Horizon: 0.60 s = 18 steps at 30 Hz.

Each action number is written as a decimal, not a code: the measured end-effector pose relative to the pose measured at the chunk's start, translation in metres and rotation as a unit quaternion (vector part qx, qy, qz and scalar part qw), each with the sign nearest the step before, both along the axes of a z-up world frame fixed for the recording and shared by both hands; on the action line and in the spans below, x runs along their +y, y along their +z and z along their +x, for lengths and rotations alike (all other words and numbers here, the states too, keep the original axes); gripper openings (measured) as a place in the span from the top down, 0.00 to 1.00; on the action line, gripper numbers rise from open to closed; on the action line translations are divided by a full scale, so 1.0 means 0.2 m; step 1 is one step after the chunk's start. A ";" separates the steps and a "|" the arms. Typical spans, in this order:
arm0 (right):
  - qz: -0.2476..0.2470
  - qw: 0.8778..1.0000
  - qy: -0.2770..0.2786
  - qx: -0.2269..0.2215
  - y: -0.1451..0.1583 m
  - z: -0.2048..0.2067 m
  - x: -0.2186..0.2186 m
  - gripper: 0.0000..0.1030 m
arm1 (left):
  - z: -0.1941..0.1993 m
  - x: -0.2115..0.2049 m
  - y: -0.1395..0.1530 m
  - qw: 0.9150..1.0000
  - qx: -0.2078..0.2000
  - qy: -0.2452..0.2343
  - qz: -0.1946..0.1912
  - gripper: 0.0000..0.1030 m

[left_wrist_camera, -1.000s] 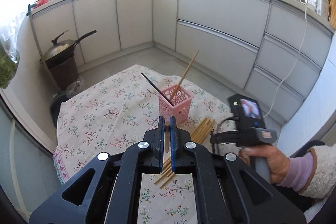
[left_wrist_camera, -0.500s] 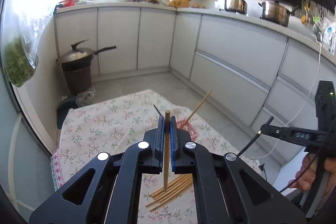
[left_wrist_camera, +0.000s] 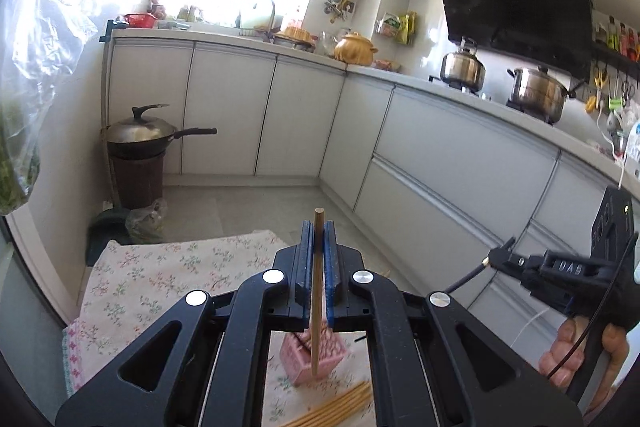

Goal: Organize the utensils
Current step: 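Insert the bamboo chopstick into the pink basket with the left tool while the right tool carries its chopstick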

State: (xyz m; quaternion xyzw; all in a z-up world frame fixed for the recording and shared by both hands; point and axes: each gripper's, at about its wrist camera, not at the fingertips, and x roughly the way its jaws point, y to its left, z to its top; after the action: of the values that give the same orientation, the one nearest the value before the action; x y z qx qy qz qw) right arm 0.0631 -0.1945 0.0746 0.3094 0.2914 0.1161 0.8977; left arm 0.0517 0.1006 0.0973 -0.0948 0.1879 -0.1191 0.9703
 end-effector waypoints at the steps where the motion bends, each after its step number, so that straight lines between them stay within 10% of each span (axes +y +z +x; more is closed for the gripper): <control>1: -0.002 1.000 0.001 0.001 0.00 0.03 0.00 0.93 | 0.03 -0.01 0.01 1.000 -0.004 0.003 -0.006 0.96; 14: -0.041 0.998 0.010 0.046 -0.17 0.33 0.04 0.93 | 0.37 -0.04 -0.29 0.995 0.091 0.030 -0.021 0.92; 18: -0.045 0.997 0.013 0.055 -0.20 0.38 0.08 0.93 | 0.29 0.01 -0.22 0.996 0.060 0.062 -0.011 0.69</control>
State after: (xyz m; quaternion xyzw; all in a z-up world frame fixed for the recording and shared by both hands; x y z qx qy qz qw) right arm 0.1384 -0.1793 0.0347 0.2705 0.3489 0.0975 0.8919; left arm 0.1103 0.1035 0.0528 -0.1239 0.2386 -0.0551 0.9616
